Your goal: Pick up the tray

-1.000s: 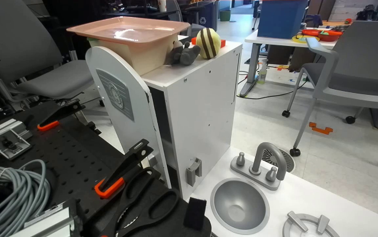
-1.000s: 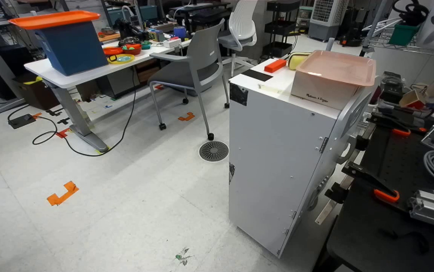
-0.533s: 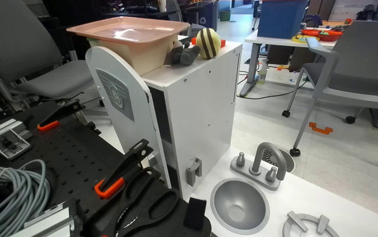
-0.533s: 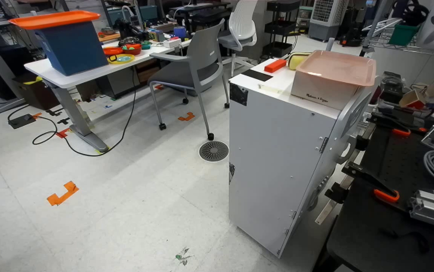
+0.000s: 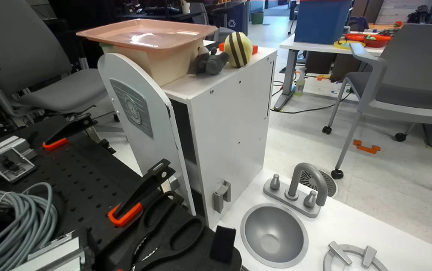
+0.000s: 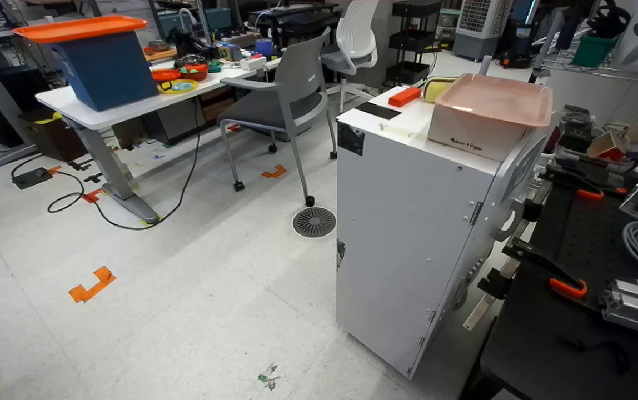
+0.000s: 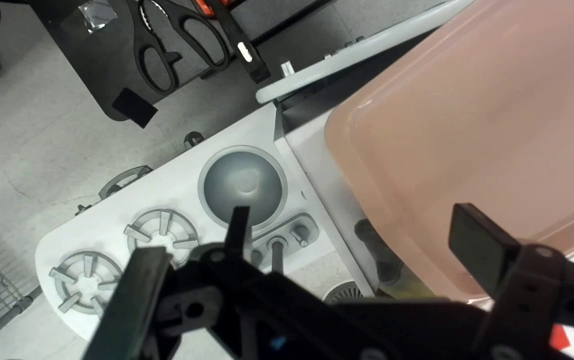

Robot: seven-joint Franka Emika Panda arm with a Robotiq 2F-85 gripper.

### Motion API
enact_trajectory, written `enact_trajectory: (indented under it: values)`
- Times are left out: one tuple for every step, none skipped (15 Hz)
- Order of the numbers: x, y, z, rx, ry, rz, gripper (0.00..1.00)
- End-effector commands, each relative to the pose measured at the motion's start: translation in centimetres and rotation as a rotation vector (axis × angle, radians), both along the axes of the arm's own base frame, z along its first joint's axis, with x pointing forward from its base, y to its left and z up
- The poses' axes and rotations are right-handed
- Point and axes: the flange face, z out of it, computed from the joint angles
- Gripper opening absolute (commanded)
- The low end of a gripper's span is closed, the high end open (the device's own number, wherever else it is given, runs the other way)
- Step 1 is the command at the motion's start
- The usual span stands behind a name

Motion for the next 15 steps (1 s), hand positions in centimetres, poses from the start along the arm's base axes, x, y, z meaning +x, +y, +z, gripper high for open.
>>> enact_trajectory:
  values:
    - [0.7,0.2,-0.7,-0.017,-0.027,-0.008,1.0]
    - [0.8,0.1,-0.9,-0.018,-0.03,-0.01,1.0]
    - [0.8,0.1,-1.1,-0.016,-0.032,-0.014,1.0]
    - [0.8,0.1,-1.3,-0.014,-0.038,-0.016,1.0]
    - [0.9,0.1,-1.4,-0.01,-0.052,-0.021,1.0]
    - [1.0,0.2,-1.5,-0.004,-0.074,-0.028,1.0]
    - [1.0,0.4,-1.6,0.002,-0.09,-0.033,1.0]
    - [1.1,0.6,-1.7,0.007,-0.104,-0.035,1.0]
    - [1.1,0.7,-1.7,0.019,-0.111,-0.042,1.0]
    - [1.2,0.9,-1.8,0.029,-0.119,-0.049,1.0]
    - [1.2,1.0,-1.8,0.041,-0.118,-0.055,1.0]
    - [1.1,1.1,-1.9,0.053,-0.109,-0.054,1.0]
    - [1.0,1.2,-1.8,0.071,-0.102,-0.055,1.0]
    - [1.0,1.3,-1.7,0.084,-0.099,-0.055,1.0]
    - [0.8,1.4,-1.5,0.099,-0.095,-0.055,1.0]
